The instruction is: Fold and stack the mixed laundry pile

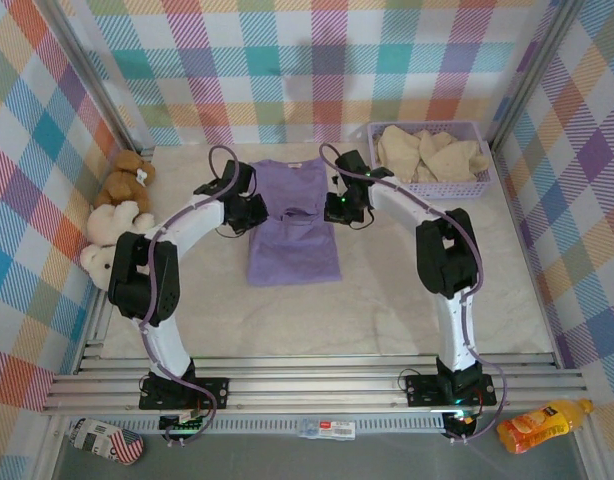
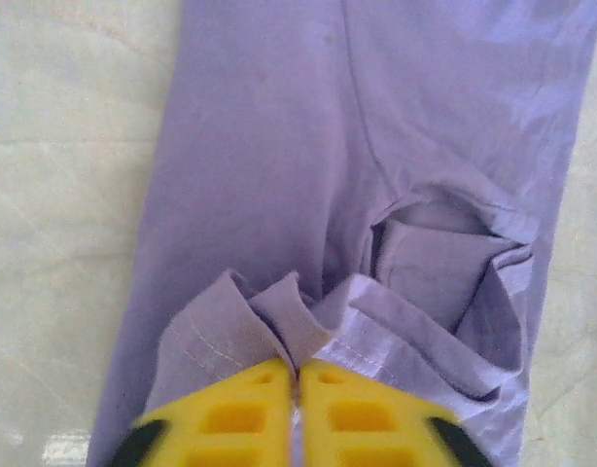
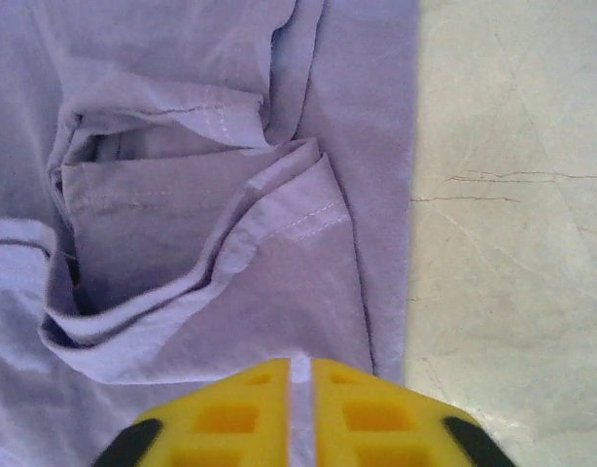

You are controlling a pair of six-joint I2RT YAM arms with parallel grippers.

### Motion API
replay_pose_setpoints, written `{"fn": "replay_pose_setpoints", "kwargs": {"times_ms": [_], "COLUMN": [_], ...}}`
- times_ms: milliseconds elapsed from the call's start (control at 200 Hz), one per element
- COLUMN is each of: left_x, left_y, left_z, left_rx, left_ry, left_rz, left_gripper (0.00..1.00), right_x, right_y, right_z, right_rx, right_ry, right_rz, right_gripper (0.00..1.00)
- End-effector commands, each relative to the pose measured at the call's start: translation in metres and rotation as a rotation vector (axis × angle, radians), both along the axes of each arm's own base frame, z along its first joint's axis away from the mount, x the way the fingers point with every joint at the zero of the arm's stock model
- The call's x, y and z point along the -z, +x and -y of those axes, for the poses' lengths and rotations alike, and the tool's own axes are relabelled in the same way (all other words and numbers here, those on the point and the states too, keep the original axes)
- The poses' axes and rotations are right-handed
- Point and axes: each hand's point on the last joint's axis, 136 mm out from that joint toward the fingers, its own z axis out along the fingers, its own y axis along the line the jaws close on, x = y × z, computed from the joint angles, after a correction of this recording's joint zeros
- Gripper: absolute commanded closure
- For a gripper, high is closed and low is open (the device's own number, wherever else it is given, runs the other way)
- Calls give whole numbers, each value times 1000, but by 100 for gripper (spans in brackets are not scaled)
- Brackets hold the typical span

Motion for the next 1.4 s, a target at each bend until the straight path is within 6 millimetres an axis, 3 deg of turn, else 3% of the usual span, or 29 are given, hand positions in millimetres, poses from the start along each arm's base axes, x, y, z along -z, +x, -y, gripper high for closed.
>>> {"fn": "replay_pose_setpoints", "kwargs": {"times_ms": [0,95,245,475,560,595,705,795,865,990,1200,1315,1395], "left_x": [3,15,30,54,64,68,76,82,83,78,79,67,44], "left_y": [-8,-14,-17,-27,-33,-35,-38,-38,-37,-33,-30,-30,-29], "left_z": [-16,-22,-19,-26,-31,-32,-33,-34,-34,-32,-28,-33,-39], "left_rx": [-43,-54,-33,-45,-51,-52,-53,-53,-55,-56,-43,-56,-60], "left_ry": [49,71,64,104,122,130,138,145,147,141,129,161,190], "left_rz": [-47,-66,-94,-142,-170,-180,-195,-207,-211,-197,-213,-214,-192], "left_gripper": [53,31,28,36,37,37,48,68,71,66,41,34,31], "right_x": [10,19,34,48,51,51,39,19,4,-4,35,40,24], "right_y": [-2,2,8,9,8,8,9,9,8,0,0,9,14], "right_z": [-6,-8,-12,-23,-22,-22,-22,-18,-10,8,24,13,13], "right_rx": [-49,-62,-68,-75,-71,-70,-66,-56,-34,22,84,53,50], "right_ry": [-22,-49,-66,-59,-65,-66,-61,-63,-72,-99,-142,-121,-130], "right_rz": [8,10,-10,-39,-50,-49,-32,2,31,49,-41,-49,-27], "right_gripper": [77,67,60,63,69,77,97,100,100,100,100,69,61]}}
